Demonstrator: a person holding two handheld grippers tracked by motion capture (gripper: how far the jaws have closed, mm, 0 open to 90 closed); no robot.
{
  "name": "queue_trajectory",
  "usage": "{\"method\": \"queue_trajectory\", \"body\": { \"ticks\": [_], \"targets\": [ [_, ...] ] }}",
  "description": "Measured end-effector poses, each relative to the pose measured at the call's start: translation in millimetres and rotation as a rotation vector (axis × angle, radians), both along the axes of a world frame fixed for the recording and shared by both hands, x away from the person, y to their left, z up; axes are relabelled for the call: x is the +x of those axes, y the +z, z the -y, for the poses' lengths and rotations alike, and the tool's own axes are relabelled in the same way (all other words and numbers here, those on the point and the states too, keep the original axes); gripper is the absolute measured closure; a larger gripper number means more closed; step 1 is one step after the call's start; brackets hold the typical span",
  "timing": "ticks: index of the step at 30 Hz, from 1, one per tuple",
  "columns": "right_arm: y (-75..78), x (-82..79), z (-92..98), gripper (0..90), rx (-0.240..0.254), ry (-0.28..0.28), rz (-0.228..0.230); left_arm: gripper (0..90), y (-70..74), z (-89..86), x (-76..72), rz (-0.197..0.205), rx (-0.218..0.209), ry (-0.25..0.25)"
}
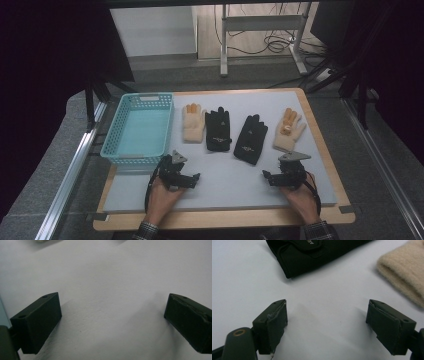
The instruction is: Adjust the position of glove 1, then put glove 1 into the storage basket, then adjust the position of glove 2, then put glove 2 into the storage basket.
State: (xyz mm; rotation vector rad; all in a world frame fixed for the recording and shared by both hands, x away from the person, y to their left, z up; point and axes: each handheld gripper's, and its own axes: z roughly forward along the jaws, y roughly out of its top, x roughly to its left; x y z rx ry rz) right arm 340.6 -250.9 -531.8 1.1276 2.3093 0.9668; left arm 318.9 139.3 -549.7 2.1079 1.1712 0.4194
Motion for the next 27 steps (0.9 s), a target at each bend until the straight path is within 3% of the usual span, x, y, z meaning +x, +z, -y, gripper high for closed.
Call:
{"method": "queue_trajectory", "body": {
  "ticks": [27],
  "targets": [
    [0.1,0.0,0.1,15.9,0.002,0.006,-0.005,2.5,-0.1,0.1,-0.9,0.009,-0.001,-0.001]
  ]
}}
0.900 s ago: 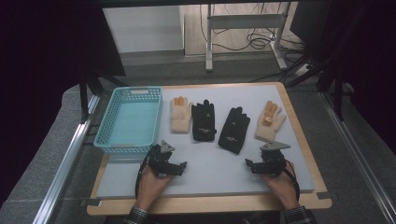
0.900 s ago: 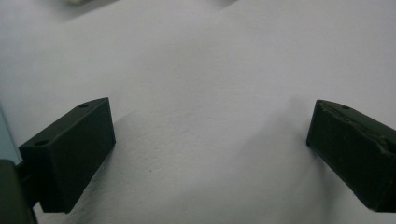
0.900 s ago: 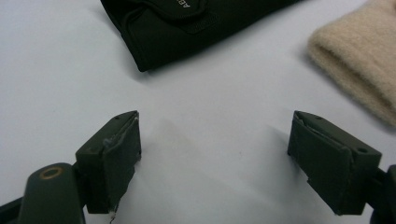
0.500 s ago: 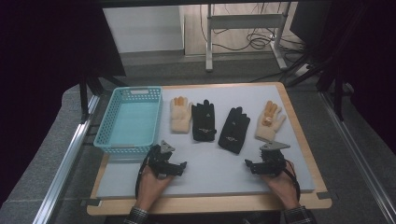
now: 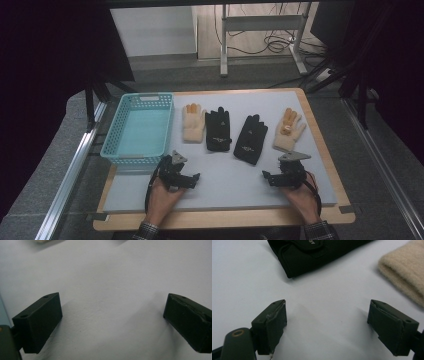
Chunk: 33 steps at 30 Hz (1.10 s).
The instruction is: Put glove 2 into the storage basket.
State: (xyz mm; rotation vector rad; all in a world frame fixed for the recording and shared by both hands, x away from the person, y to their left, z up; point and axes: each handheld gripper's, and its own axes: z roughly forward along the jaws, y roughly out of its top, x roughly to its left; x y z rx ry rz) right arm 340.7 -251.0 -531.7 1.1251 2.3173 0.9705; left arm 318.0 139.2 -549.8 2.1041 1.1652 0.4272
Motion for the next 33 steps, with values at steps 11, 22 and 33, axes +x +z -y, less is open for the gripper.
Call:
{"method": "queue_trajectory", "body": {
  "ticks": [11,22,33],
  "targets": [
    [1.0,-0.1,1.7,18.6,0.015,-0.004,-0.001,2.7,0.0,0.1,-0.1,0.002,0.000,0.000],
    [9.4,5.7,4.3,24.9,0.056,-0.010,-0.014,3.2,0.1,0.2,-0.6,0.005,0.000,-0.002],
    [31.5,35.5,-2.5,50.1,0.091,-0.013,-0.019,3.9,0.2,0.3,-0.9,0.006,0.000,-0.004]
  ]
}}
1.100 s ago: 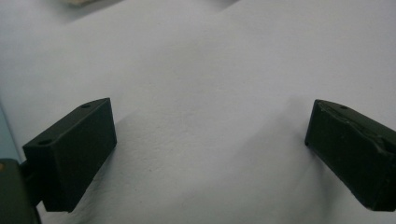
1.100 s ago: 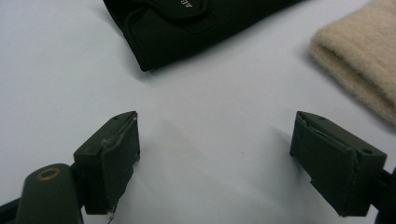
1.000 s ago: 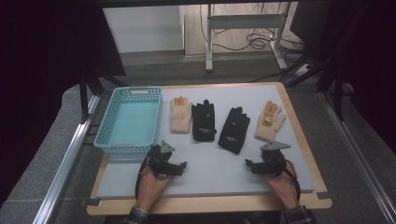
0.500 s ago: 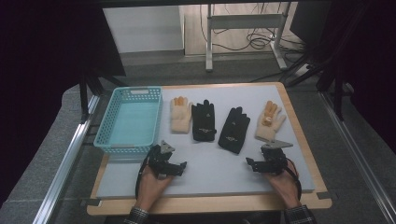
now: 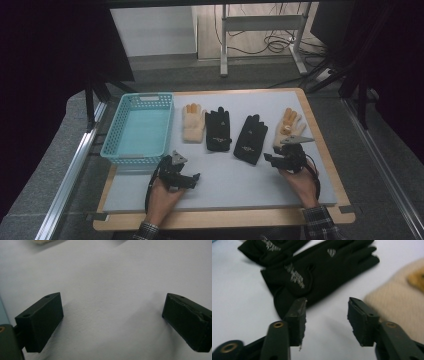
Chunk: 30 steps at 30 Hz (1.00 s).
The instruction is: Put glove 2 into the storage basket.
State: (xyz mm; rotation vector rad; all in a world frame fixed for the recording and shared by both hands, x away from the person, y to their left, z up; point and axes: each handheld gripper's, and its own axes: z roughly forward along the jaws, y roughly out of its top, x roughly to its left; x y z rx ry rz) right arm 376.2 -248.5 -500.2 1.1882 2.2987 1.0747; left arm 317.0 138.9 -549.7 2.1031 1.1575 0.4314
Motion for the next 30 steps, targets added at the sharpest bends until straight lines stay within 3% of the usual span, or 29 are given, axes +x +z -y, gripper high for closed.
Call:
{"method": "queue_trajectory", "body": {
  "ticks": [8,12,18,20,22,24,29,30],
  "targets": [
    [9.2,31.7,-14.2,59.6,-0.010,-0.025,0.007,4.2,0.1,-0.1,-0.1,0.001,-0.001,-0.001],
    [-1.2,48.1,-25.1,50.6,-0.014,-0.055,-0.015,4.4,0.1,0.0,-0.3,0.001,-0.001,-0.002],
    [-16.5,54.4,-31.2,51.3,-0.045,-0.080,-0.053,4.6,0.1,0.0,-0.3,0.002,-0.001,-0.003],
    [-22.3,54.2,-30.3,61.3,-0.022,-0.090,-0.060,4.7,0.1,0.0,-0.4,0.003,-0.001,-0.004],
    [-23.1,53.5,-30.4,64.2,-0.014,-0.093,-0.054,4.7,0.1,0.0,-0.4,0.003,-0.001,-0.004],
    [-23.4,51.1,-31.2,83.5,-0.007,-0.101,-0.049,4.7,0.1,0.0,-0.4,0.003,-0.001,-0.004],
    [-19.3,50.8,-30.3,86.6,-0.014,-0.095,-0.051,4.7,0.1,0.0,-0.4,0.002,-0.001,-0.004],
    [-11.5,47.6,-27.8,86.8,0.001,-0.090,-0.033,4.7,0.1,0.0,-0.4,0.002,-0.001,-0.004]
  ]
}}
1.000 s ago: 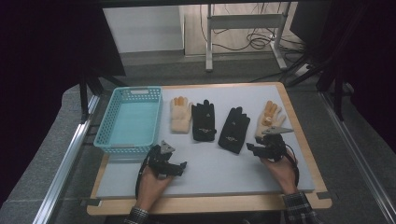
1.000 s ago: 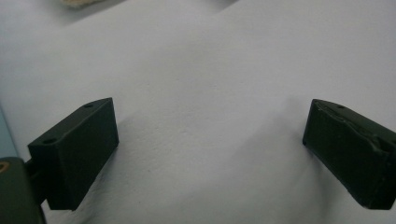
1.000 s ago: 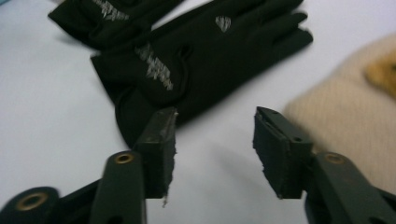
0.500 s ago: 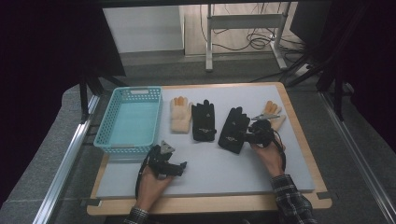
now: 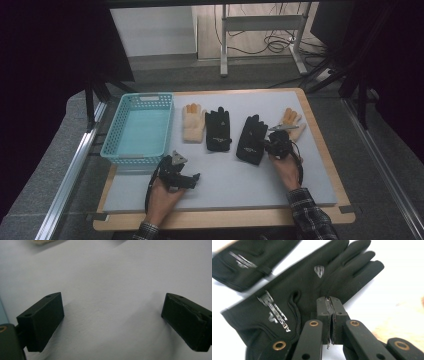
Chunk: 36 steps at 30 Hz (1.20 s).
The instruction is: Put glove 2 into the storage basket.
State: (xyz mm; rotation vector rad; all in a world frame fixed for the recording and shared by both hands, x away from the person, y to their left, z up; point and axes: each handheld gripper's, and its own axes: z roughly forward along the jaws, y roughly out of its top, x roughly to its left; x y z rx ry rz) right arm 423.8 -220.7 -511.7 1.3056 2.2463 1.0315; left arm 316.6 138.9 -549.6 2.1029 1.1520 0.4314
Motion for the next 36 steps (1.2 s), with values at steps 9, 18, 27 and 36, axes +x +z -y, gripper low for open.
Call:
{"method": "queue_trajectory", "body": {
  "ticks": [9,18,27,36],
  "targets": [
    [44.2,-16.9,12.0,86.8,-0.046,0.012,0.090,4.8,0.0,0.0,0.0,0.000,0.001,-0.001],
    [57.0,-20.5,-6.1,85.8,-0.093,0.060,0.100,4.8,0.0,0.0,0.0,0.000,0.000,-0.001],
    [48.3,-15.5,-50.6,74.0,-0.028,0.160,0.063,4.8,0.0,-0.1,-0.1,0.000,0.001,0.000],
    [51.1,-7.4,-54.2,63.8,-0.020,0.176,0.085,5.0,0.0,0.0,-0.2,0.001,-0.001,-0.002]
  ]
}}
